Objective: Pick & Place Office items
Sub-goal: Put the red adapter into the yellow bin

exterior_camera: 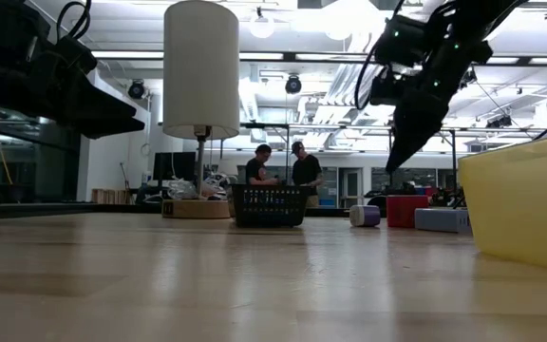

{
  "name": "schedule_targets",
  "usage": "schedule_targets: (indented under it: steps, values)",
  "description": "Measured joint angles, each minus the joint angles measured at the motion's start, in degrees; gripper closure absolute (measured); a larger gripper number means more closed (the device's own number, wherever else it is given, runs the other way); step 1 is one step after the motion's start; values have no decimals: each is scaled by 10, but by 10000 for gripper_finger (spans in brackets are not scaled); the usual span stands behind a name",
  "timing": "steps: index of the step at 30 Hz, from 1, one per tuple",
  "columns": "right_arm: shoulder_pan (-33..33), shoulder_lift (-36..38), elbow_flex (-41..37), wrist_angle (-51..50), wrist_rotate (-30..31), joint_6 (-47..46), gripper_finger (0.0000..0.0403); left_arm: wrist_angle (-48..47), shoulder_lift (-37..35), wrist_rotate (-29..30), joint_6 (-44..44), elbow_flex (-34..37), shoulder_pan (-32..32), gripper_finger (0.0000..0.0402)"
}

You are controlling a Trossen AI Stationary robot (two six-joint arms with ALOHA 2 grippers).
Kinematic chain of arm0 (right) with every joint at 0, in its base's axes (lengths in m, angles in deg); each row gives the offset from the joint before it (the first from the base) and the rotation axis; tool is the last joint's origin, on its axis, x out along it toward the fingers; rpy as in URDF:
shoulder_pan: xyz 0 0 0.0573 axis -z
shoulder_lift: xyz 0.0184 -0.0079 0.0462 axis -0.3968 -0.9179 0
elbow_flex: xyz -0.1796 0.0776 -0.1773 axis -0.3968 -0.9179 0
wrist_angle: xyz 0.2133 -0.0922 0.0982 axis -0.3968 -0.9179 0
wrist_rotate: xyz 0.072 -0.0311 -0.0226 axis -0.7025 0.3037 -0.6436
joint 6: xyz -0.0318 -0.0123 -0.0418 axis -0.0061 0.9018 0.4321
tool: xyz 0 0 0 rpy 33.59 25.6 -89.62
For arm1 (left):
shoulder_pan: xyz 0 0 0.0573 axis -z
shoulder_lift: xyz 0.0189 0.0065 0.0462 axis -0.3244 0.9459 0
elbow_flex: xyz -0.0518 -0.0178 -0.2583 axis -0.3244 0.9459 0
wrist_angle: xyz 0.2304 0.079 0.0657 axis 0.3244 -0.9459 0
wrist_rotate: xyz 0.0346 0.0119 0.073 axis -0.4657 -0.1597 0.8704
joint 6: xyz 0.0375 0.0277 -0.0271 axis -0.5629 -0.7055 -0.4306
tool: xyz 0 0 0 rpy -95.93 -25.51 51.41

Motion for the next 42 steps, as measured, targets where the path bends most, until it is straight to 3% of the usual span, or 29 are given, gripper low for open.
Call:
schedule_targets:
  steps: [31,42]
  values:
    - [-1,-115,0,7,-16,-7,236,0,0,0,0,0,0,94]
    - [-1,-120,0,7,-15,-7,247,0,0,0,0,0,0,94]
